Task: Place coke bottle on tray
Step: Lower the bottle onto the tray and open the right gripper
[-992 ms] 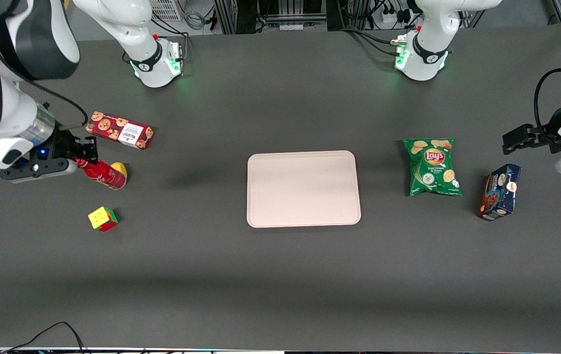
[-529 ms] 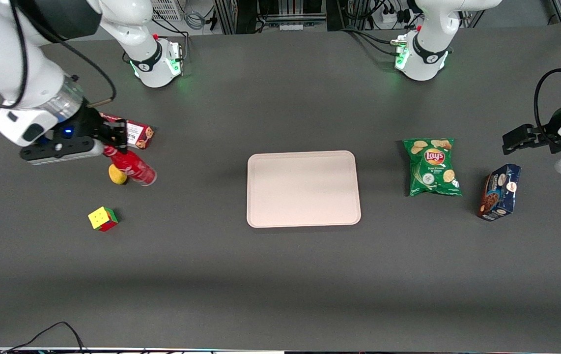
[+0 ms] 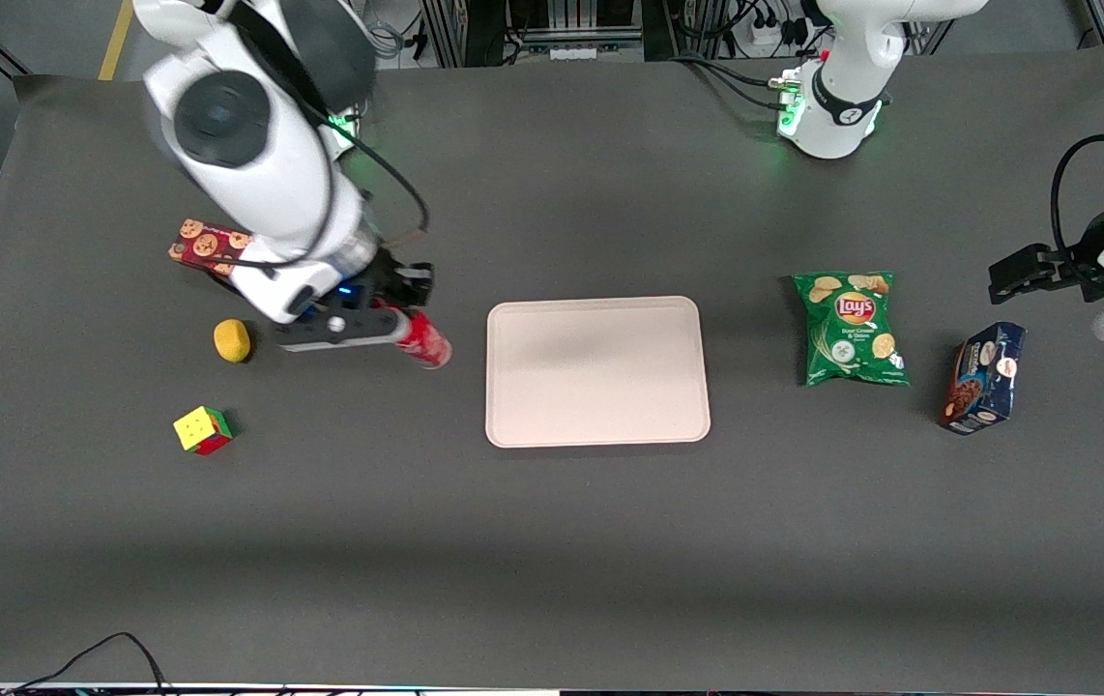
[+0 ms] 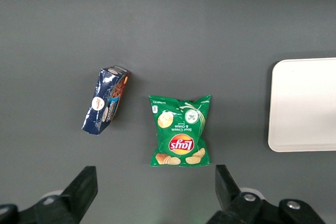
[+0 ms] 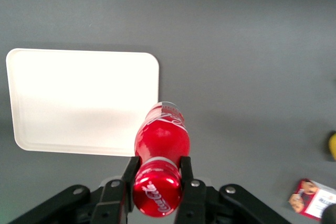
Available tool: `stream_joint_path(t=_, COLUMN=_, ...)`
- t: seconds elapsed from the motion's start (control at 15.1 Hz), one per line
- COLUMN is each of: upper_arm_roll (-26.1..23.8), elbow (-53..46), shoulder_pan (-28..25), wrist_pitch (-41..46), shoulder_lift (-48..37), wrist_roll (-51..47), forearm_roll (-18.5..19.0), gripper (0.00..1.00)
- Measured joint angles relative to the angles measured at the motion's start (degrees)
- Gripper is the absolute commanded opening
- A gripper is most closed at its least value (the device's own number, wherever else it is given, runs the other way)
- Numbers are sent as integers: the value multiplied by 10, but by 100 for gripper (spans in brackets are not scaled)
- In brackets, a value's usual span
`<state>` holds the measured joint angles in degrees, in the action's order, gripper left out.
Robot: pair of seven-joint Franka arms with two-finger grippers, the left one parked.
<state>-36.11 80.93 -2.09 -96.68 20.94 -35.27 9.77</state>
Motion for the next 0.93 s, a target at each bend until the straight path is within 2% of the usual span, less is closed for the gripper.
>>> stream_joint_path(t=0.4, upper_arm_roll=5, elbow=-34, shoulder_pan=-97, wrist_pitch=-76, shoulder_lift=124, wrist_roll=-130, forearm_roll=65, gripper=0)
stream_joint_path(t=0.66, upper_arm_roll=6, elbow=-33, shoulder_pan=-113, wrist_pitch=-115, shoulder_lift=173, wrist_roll=-163, forearm_roll=115, gripper=0)
stream_joint_path(t=0.93, upper_arm_roll=9, elbow=-16, shoulder_pan=-114, wrist_pitch=-140, shoulder_lift=189, wrist_roll=-164, forearm_roll=127, gripper=0)
